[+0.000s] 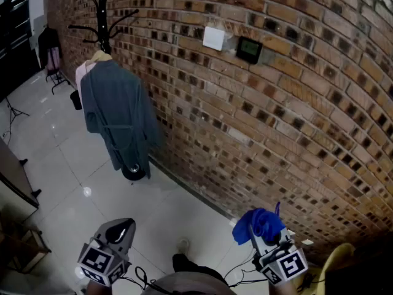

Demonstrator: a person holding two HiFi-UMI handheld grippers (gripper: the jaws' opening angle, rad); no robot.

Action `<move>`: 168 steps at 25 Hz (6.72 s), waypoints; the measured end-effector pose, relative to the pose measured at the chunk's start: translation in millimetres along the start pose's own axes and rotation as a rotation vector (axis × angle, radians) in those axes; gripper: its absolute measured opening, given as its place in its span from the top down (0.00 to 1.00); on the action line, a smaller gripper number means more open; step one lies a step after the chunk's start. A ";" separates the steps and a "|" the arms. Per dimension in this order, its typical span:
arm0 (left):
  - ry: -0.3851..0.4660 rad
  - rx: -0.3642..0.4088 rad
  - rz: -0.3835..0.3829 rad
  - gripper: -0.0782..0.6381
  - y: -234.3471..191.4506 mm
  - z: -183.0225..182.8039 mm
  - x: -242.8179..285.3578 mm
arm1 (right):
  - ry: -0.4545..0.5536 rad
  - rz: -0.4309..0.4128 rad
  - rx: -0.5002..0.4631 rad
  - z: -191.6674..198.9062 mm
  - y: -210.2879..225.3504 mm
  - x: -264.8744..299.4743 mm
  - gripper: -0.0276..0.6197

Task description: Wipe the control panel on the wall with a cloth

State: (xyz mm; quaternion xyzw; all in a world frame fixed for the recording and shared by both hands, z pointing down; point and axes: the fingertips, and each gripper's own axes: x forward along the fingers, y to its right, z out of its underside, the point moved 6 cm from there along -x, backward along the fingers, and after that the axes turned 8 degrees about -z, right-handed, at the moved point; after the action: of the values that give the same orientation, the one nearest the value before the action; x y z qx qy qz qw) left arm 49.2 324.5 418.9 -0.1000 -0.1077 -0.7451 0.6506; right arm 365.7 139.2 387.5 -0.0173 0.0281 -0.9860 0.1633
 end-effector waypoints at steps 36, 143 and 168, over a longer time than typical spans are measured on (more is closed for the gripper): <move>0.047 0.173 0.583 0.89 -169.9 -164.5 437.0 | -0.381 0.643 -1.012 -222.1 259.7 350.4 0.82; 0.011 0.130 0.681 0.89 -145.8 -133.7 447.3 | -0.677 0.805 -1.380 -256.1 298.3 400.3 0.82; -0.012 0.138 0.680 0.89 -148.1 -127.5 450.2 | -0.767 0.636 -1.310 -160.4 283.8 413.3 0.82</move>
State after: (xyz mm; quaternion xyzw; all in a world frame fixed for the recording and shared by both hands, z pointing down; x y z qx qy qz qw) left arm -158.7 -120.0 422.6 -0.0903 -0.1222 -0.4760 0.8662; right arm 58.8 -254.5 220.5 -0.4360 0.5438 -0.6018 0.3900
